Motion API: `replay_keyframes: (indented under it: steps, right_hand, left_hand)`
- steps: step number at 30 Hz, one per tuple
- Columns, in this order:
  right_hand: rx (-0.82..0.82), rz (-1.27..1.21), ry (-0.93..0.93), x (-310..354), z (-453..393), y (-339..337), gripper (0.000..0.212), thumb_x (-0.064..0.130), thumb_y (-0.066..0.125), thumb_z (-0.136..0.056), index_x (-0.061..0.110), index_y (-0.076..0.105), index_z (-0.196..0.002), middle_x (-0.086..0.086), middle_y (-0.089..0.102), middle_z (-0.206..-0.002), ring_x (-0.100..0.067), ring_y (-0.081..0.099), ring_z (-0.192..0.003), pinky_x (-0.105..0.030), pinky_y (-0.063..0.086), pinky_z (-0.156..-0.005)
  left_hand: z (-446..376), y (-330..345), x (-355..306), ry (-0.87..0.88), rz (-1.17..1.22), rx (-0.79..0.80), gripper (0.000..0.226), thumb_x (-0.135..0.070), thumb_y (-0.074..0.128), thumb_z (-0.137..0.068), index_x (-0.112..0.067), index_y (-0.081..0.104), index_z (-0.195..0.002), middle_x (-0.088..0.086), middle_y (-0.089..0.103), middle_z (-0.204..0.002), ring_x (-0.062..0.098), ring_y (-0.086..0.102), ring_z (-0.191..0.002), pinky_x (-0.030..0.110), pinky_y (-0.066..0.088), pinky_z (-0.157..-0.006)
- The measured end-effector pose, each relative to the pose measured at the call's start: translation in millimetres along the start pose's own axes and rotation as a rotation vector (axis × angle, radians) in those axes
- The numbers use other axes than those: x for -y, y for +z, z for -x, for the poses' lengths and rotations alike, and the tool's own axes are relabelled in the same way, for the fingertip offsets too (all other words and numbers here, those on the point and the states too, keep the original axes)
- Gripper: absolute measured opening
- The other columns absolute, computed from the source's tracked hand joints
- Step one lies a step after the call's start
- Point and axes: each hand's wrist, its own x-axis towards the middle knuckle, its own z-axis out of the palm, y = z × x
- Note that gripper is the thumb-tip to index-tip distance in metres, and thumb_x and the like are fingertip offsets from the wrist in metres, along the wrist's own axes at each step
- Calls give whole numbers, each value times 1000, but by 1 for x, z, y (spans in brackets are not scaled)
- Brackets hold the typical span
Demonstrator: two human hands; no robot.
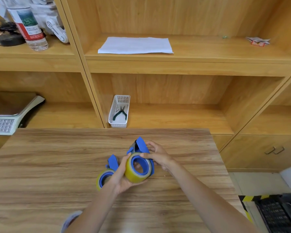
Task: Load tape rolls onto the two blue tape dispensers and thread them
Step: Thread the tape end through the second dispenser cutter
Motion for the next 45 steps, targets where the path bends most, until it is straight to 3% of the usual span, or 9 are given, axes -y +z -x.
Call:
replay_keyframes:
  steps: [5,8,12,16,20,25,33,41,45]
  right_hand:
    - [-73,68,-52,-6,-8,-2,43,18,77,-83,17,58,-121,-6,65,-117,-17,66,-99,-26,56,-77]
    - [-176,179,-68,-18,-15,4,40,19,78,-81,18,60,-117,-2,64,-119,-15,61,-107,-30,52,-85]
    - [-305,414,-65,-38,-22,14,48,26,78,-80,17,59,-123,3,67,-120,-14,63,-109,-30,50,-89]
    - [-324,454,-37,-59,-21,25,45,26,76,-82,22,58,-123,6,67,-121,-14,63,-113,-33,51,-92]
    - [-354,559,16,-79,-22,41,48,24,75,-80,26,58,-124,7,67,-122,-19,63,-113,-30,46,-85]
    - [-372,512,33,-95,-28,51,48,22,74,-82,23,56,-126,6,62,-125,-18,61,-114,-29,46,-88]
    - [-374,495,90,-103,-40,45,48,17,72,-83,24,55,-128,9,65,-125,-15,61,-115,-28,48,-90]
    - [-411,420,112,-116,-40,44,51,19,78,-81,20,58,-128,6,64,-126,-15,59,-118,-30,48,-96]
    - [-397,433,144,-118,-37,43,53,29,78,-80,31,61,-129,13,67,-123,-12,63,-113,-33,53,-91]
  left_hand:
    - [-12,-5,-9,247,-409,-238,53,-60,61,-85,-13,64,-108,10,74,-100,26,69,-96,43,60,-80]
    - [-9,-9,-11,610,-805,-395,18,-29,62,-94,-12,62,-90,-1,67,-82,19,63,-83,12,47,-65]
    - [-12,-14,-8,680,-1230,-374,15,-34,62,-93,-24,69,-101,-7,72,-91,7,65,-84,19,44,-63]
    - [-20,-24,5,647,-1779,-461,44,-39,63,-89,-30,55,-131,0,70,-115,24,62,-111,35,47,-85]
    - [-30,-34,16,550,-2030,-488,38,-37,55,-94,-28,54,-131,3,72,-111,25,57,-117,37,40,-96]
    - [-42,-46,19,584,-2034,-550,33,-38,64,-87,-30,65,-119,4,75,-92,24,61,-111,37,42,-92]
    - [-57,-46,19,510,-2075,-447,34,-37,51,-96,-32,55,-130,-1,70,-111,21,47,-124,34,32,-100]
    - [-58,-45,19,493,-2095,-404,35,-39,52,-96,-32,55,-130,-1,69,-111,22,47,-123,36,32,-99]
    - [-54,-43,19,482,-2097,-407,36,-36,49,-97,-32,55,-132,0,68,-114,21,47,-124,36,32,-101]
